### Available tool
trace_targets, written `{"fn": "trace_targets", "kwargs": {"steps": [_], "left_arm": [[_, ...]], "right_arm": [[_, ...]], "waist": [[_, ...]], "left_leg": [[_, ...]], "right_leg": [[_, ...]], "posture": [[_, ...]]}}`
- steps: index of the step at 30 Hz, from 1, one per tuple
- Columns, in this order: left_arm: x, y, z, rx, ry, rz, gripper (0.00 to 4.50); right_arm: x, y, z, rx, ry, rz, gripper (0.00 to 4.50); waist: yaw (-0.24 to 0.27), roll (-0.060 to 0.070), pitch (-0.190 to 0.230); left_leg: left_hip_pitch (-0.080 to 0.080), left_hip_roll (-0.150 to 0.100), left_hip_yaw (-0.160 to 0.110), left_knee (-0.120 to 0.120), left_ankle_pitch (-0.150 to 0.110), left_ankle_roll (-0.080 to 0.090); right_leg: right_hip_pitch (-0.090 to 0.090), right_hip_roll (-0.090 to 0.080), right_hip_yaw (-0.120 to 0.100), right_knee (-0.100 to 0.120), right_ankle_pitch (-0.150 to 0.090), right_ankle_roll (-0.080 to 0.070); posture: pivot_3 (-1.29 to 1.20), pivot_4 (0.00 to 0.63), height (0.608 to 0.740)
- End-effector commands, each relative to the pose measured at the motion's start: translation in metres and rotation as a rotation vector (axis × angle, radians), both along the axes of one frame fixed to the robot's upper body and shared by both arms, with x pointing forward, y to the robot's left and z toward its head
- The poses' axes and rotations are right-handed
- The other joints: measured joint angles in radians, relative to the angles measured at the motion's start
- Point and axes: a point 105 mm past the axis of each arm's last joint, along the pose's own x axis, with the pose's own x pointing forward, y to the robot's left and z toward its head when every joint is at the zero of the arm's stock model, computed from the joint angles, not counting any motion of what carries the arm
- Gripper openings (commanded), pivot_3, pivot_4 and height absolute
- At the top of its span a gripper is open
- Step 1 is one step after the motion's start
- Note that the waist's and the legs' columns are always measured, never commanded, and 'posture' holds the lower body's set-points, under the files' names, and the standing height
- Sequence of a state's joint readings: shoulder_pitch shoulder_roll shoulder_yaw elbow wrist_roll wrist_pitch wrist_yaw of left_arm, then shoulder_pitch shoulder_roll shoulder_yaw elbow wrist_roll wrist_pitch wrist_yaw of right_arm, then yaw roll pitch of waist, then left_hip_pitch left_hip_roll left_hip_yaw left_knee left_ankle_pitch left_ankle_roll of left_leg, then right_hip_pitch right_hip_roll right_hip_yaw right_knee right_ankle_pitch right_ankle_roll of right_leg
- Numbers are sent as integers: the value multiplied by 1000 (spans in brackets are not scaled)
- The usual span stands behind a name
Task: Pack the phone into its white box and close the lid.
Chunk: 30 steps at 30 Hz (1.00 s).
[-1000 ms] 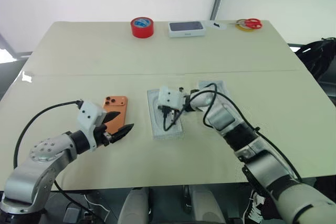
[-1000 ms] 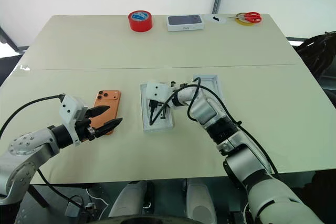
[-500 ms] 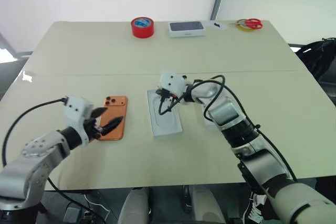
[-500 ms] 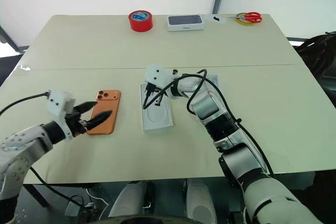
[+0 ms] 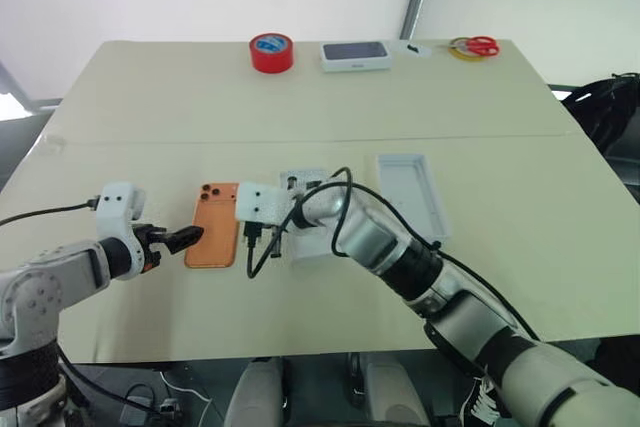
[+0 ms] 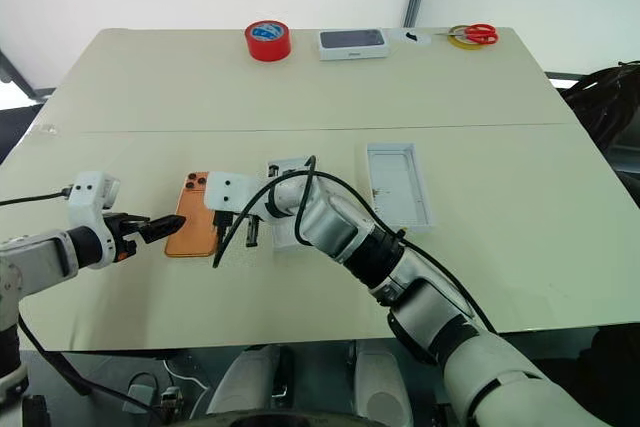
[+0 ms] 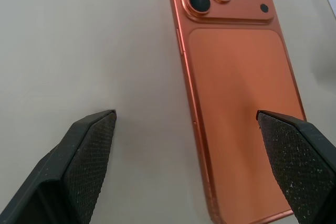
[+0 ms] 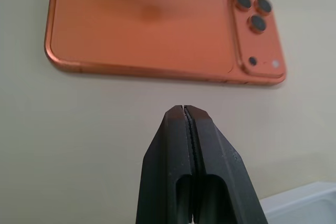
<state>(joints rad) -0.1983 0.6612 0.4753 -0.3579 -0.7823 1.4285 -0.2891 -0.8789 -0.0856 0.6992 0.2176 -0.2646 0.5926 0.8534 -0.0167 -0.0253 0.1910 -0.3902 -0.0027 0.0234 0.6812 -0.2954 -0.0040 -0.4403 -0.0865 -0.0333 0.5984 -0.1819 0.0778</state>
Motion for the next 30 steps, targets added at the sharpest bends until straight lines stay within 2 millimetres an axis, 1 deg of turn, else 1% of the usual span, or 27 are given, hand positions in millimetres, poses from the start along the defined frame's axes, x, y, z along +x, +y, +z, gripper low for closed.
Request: {"fn": "trace_targets", "kwargs": {"steps": [1,2,9,14,19,27,30], "left_arm": [[-9,-33,-14,-68,86,-126,4467],[-9,-40,-14,-79,90,-149,4467],[-12,-68,-15,-170,103,-218,4467],[-12,-78,-10,-247,80,-241,4467],[-7,-82,-1,-315,45,-244,4467],[-2,-76,5,-352,28,-211,4467],[2,-75,11,-403,8,-200,4467]], "right_arm": [[-5,11,3,-9,-40,53,0],[-5,10,1,-13,-38,52,0],[-3,7,-5,-21,-40,42,0],[-3,6,-6,-20,-42,42,0],[-4,6,-6,-14,-40,38,0],[-5,6,-8,-10,-37,34,0],[-5,6,-8,-10,-38,34,0]], "waist": [[1,1,0],[2,1,-1],[6,2,-3],[6,3,-3],[6,3,-3],[7,3,-3],[4,2,-4]], "left_leg": [[0,0,0,0,0,0],[0,0,0,0,0,0],[1,-1,0,0,0,0],[5,-1,-1,0,0,0],[5,-1,-2,0,0,0],[6,-2,-2,0,0,0],[6,-2,-2,0,0,0]], "right_leg": [[0,0,0,0,0,0],[0,-1,0,0,0,0],[2,-2,0,0,0,-1],[6,-2,0,-1,-1,-2],[7,-2,-1,-1,-2,-3],[8,-2,-2,-1,-2,-3],[8,-2,-2,-1,-2,-3]], "posture": [[0,150,740],[0,150,740],[0,150,740],[0,150,740],[0,150,740],[0,150,740],[0,150,740]]}}
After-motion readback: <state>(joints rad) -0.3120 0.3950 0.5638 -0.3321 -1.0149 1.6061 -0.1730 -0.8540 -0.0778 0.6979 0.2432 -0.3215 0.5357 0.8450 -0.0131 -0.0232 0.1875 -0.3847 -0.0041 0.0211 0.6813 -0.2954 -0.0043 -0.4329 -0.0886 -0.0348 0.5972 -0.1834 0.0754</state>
